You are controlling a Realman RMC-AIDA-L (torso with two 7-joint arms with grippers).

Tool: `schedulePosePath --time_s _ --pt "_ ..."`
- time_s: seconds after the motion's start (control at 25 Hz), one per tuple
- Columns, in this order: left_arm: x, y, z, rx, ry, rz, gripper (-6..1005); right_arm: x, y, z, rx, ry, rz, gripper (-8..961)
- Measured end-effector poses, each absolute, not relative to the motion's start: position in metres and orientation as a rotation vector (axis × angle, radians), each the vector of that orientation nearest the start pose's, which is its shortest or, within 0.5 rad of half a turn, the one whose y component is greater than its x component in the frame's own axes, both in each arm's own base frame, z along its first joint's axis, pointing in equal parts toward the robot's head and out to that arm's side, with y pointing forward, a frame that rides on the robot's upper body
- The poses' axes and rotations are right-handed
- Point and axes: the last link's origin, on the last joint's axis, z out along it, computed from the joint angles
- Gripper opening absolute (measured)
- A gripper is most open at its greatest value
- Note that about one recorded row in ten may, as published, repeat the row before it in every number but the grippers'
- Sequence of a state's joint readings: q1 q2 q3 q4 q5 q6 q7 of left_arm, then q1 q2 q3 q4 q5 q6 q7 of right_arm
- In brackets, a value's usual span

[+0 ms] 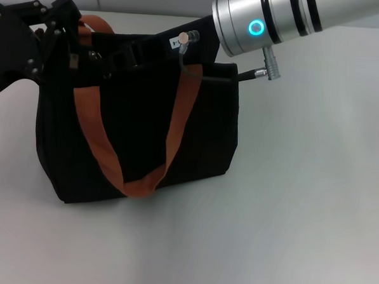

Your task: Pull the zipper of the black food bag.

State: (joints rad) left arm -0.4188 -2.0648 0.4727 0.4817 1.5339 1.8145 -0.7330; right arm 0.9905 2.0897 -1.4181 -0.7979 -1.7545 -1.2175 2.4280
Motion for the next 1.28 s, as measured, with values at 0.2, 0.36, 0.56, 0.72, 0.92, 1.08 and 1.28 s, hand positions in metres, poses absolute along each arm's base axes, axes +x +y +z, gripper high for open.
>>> schedulePosePath --time_s 0.2,0.36,0.56,0.72,0.92,1.08,1.28 --pt "-0.27 0.297 0.059 -2.107 0.02 -1.154 97 0.036 0.391 -0.072 -2.922 1.103 0.43 3" --pt "-0.271 0.297 0.06 -2.102 0.017 -1.151 98 0.037 0.388 -0.067 -2.88 1.088 0.42 6" --pt "-0.273 0.297 0.061 -2.092 0.013 -1.148 99 0.041 0.388 -0.059 -2.83 1.092 0.411 11" --pt "-0.274 0.297 0.062 -2.087 0.01 -1.144 99 0.05 0.387 -0.052 -2.779 1.115 0.418 14" --pt "-0.275 0.297 0.063 -2.085 0.009 -1.141 100 0.062 0.386 -0.044 -2.733 1.133 0.427 19" --pt "-0.276 0.297 0.065 -2.076 0.006 -1.139 100 0.075 0.386 -0.029 -2.656 1.152 0.435 22" --pt "-0.277 0.298 0.065 -2.074 -0.002 -1.13 101 0.088 0.385 -0.013 -2.592 1.173 0.476 27"
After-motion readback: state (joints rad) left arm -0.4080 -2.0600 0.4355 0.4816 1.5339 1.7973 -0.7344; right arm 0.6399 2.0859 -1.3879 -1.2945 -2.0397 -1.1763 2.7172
